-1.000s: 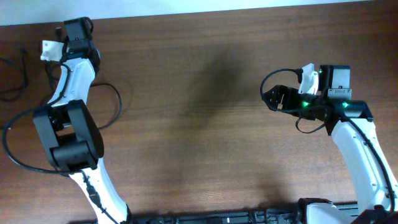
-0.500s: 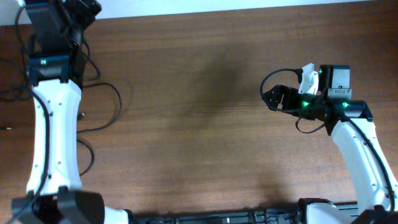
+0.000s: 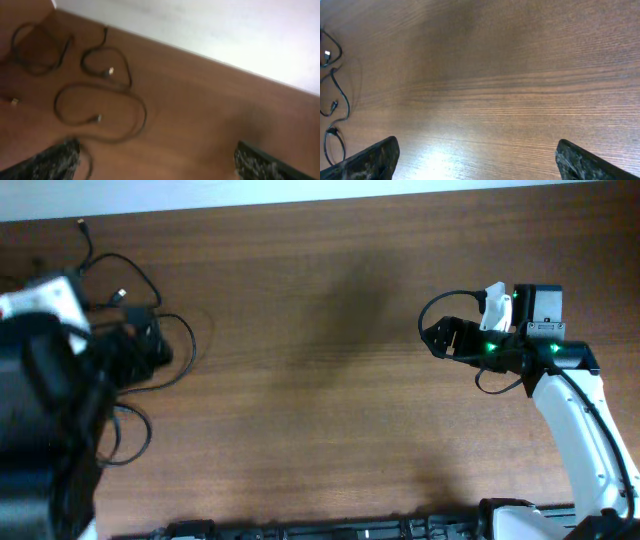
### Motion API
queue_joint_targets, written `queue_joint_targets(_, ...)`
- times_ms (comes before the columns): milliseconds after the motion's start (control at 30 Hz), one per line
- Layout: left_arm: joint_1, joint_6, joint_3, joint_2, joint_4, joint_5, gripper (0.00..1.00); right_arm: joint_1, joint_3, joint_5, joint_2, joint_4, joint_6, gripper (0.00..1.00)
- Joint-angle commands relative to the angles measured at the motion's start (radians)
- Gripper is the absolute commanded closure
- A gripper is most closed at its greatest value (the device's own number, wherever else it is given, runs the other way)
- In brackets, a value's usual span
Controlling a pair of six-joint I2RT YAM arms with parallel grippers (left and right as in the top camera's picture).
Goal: Untangle cables
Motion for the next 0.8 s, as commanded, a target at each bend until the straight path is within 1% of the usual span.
queue_joint_targets(0, -0.002, 0.018, 0.001, -0.073, -0.123, 0.003, 0.01, 0.005, -0.005, 0.010, -0.002, 0.003, -0.008, 0.01)
queue_joint_targets(67, -0.005, 0.018, -0.003, -0.143, -0.261, 0.002, 0.02, 0.005, -0.005, 0.010, -0.002, 0.003, -0.008, 0.01)
queue_joint_targets(200, -0.002, 0.019, -0.003, -0.254, -0.455, 0.003, 0.01, 0.005, -0.005, 0.010, -0.002, 0.003, -0.008, 0.02)
queue_joint_targets(333, 0.028, 0.018, -0.005, -0.417, -0.455, 0.003, 0.01, 0.005, -0.005, 0.010, -0.002, 0.003, -0.008, 0.01)
queue_joint_targets(500, 0.028, 0.018, -0.005, -0.597, -0.455, 0.003, 0.01, 0.005, -0.005, 0.010, -0.002, 0.003, -0.008, 0.01)
queue_joint_targets(767, 0.034, 0.018, -0.005, -0.777, -0.455, -0.002, 0.01, 0.005, -0.005, 0.010, -0.002, 0.003, -0.008, 0.01)
